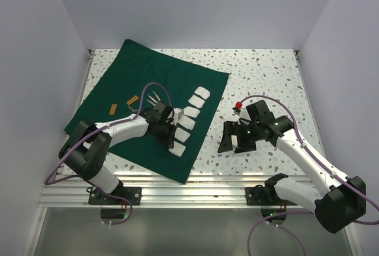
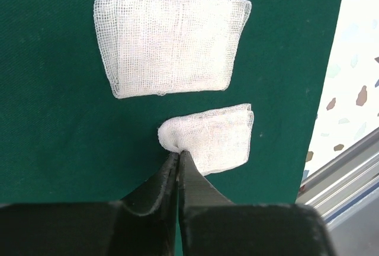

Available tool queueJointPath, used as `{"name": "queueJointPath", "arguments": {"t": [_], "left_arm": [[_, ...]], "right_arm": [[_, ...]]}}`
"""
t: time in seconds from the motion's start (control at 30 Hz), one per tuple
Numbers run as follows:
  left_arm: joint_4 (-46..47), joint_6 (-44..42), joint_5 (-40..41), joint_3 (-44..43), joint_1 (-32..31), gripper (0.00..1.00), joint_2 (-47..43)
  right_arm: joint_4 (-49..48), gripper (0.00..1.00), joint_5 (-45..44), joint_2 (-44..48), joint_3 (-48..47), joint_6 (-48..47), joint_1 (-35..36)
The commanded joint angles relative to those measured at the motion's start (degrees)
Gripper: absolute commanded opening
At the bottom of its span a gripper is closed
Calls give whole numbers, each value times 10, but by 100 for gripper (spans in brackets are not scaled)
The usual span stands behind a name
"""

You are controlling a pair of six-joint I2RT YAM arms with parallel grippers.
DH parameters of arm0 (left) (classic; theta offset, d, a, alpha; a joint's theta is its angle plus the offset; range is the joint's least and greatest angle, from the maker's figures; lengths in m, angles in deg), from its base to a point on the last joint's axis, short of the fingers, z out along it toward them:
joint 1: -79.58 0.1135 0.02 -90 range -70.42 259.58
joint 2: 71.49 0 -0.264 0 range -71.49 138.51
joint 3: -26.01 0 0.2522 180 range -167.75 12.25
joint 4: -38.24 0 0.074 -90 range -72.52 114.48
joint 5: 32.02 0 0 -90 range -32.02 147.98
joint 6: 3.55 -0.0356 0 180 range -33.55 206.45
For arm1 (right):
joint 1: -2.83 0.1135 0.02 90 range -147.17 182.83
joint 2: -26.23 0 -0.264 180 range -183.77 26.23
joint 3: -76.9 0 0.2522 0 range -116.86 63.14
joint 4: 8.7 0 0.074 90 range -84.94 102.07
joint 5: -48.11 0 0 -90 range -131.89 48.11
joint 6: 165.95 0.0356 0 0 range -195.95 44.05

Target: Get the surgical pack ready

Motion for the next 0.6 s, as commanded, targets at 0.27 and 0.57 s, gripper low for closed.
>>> {"name": "queueJointPath", "arguments": {"t": [0.27,0.57], "left_arm": [[-97,18,91,-66,-10,0,-56],[-108,11,28,-141,-10,0,-30]], "right_arm": [[-6,94,1,14,-1,-3,-2],[-9,94,3,2,-5,-4,-2]]}}
